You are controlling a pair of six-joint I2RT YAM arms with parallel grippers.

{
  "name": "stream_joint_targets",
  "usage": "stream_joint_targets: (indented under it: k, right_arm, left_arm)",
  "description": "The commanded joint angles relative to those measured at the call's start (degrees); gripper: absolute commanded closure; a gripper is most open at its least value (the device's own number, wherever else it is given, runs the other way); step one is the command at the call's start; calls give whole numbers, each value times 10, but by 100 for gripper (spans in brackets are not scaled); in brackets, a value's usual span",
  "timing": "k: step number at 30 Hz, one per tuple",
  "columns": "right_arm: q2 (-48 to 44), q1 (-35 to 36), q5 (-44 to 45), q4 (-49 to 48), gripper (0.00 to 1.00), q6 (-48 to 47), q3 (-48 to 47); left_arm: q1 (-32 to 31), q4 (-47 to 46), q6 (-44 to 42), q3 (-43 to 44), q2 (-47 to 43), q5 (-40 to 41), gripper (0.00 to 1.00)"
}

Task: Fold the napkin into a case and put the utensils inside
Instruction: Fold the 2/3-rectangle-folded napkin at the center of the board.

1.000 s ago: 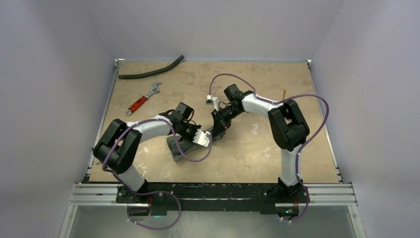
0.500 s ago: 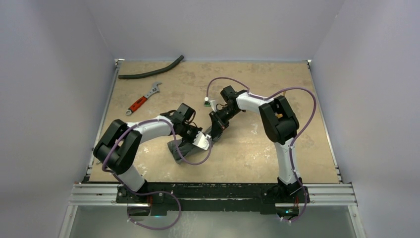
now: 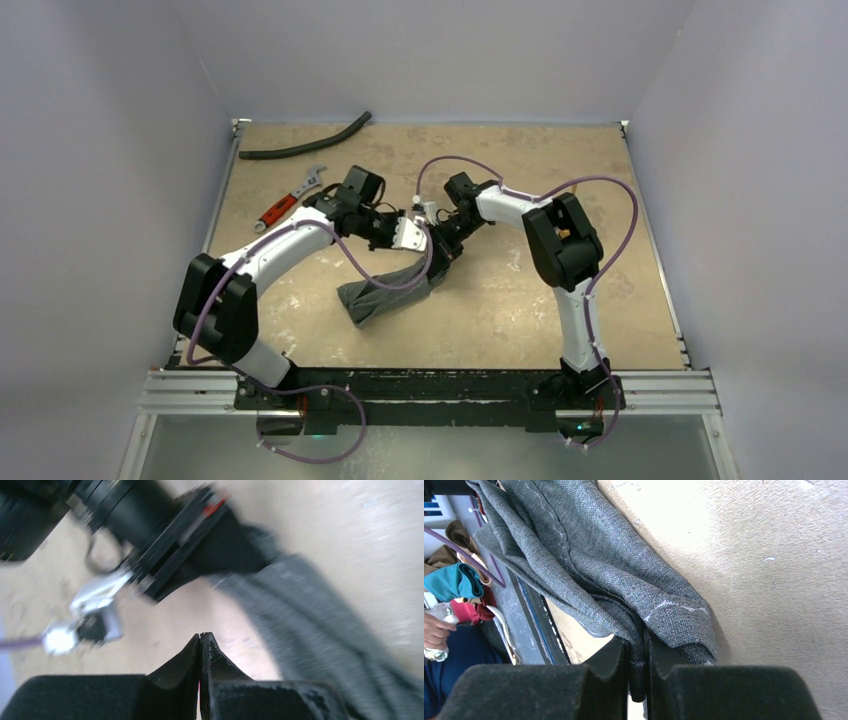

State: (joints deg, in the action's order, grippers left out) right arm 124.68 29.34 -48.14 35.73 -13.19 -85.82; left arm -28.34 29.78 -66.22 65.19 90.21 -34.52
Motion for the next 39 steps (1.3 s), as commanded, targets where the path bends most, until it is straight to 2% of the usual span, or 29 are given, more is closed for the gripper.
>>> stream_joint_targets:
  k: [1, 5, 9, 12, 16, 21, 25, 39]
  right_arm:
    - [21, -2, 90, 11, 96, -15, 5]
    - [18, -3, 88, 9, 96, -13, 6]
    - [16, -3, 87, 9, 96, -12, 10]
    - [16, -3, 83, 9, 96, -12, 11]
    - [11, -3, 79, 12, 96, -14, 15]
    - [10, -3, 77, 11, 96, -16, 24]
    - [11, -3, 76, 9, 96, -17, 26]
    - [8, -6, 72, 11, 96, -24, 35]
  left_arm:
    - [-74, 175, -38, 13, -19, -94, 100]
    - [-141, 200, -75, -27, -21, -68, 100]
    - [-161, 196, -107, -53, -16, -38, 100]
    - [-173, 150, -113, -88, -16, 0, 100]
    - [-173, 31, -70, -129, -12, 67, 100]
    - [-167, -51, -29, -140, -28, 72, 100]
    - [-168, -70, -2, -127, -10, 58, 100]
    - [-139, -85, -14, -153, -3, 116, 100]
